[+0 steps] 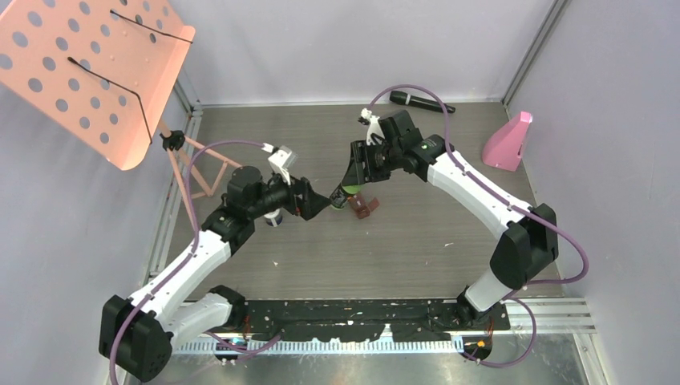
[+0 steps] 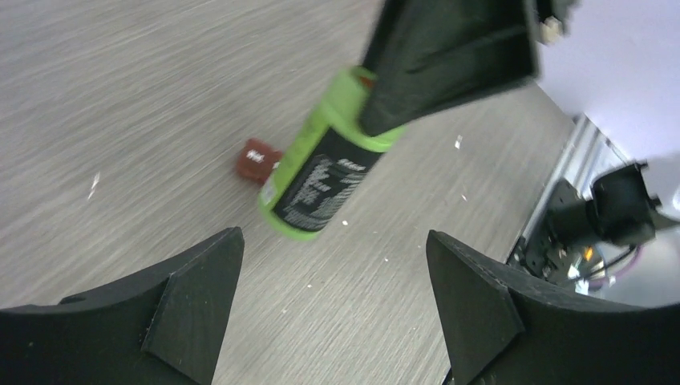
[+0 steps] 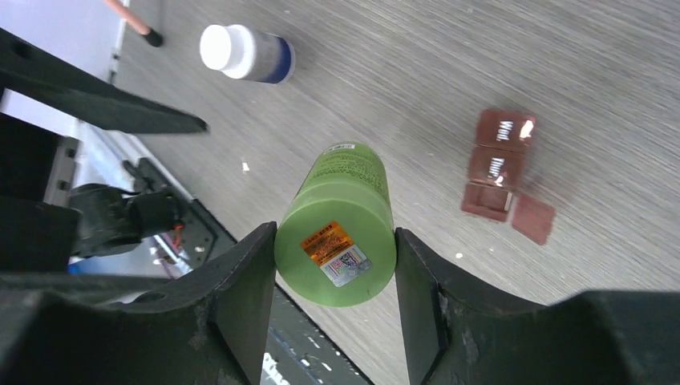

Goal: Sort the pills into containers
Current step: Pick up the pill bottle at the center of the board, then unscrew the lid of the pill bottle.

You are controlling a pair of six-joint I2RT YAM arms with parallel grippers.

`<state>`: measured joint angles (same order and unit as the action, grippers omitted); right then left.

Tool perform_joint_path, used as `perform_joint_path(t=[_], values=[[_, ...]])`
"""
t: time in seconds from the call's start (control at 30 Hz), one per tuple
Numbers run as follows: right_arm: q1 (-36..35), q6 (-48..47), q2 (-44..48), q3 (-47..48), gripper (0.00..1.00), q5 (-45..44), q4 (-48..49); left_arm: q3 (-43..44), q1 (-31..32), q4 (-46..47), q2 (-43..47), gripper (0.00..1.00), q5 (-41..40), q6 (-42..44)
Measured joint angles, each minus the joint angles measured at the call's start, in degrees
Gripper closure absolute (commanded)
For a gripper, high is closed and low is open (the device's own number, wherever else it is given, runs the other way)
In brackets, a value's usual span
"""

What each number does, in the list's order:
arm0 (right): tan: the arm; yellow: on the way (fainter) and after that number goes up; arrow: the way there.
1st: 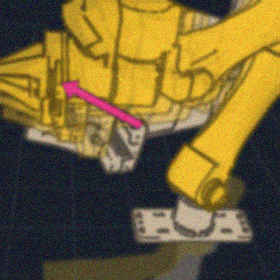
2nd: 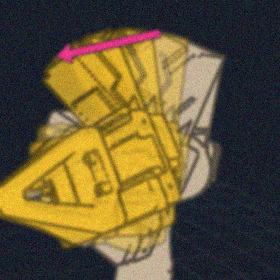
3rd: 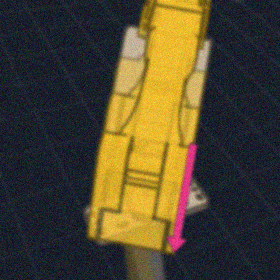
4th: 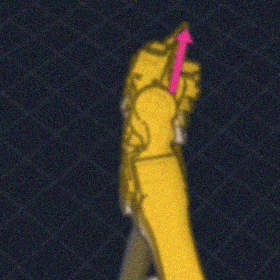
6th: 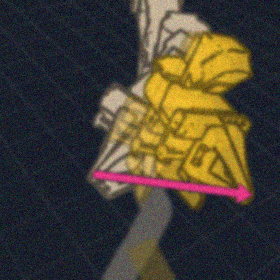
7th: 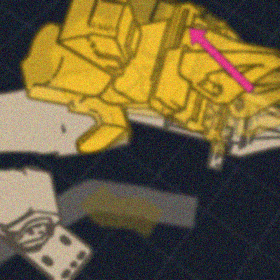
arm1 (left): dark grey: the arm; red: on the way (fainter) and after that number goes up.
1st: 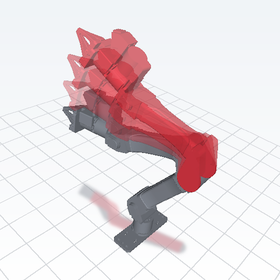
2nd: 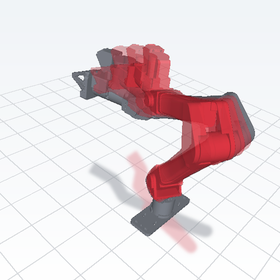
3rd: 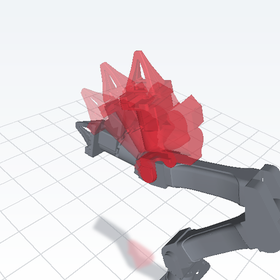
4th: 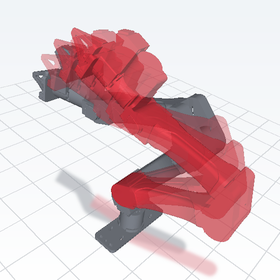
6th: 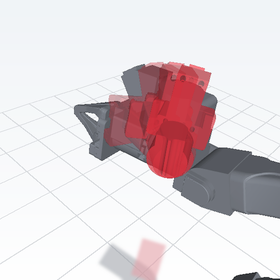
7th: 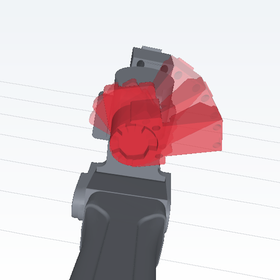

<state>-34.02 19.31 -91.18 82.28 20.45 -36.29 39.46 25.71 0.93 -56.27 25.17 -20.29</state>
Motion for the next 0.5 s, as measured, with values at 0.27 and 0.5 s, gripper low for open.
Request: perform_joint_path(t=[0.27,0.5], values=[[0.7,2.6,0.3,0.0,0.68,9.8,2.3,3.1,4.2,0.9,-6.3,0.14,8.1,11.9],[0.7,3.7,0.3,0.0,0.68,14.5,3.1,5.2,4.2,0.5,-11.3,0.17,9.4,15.5]])
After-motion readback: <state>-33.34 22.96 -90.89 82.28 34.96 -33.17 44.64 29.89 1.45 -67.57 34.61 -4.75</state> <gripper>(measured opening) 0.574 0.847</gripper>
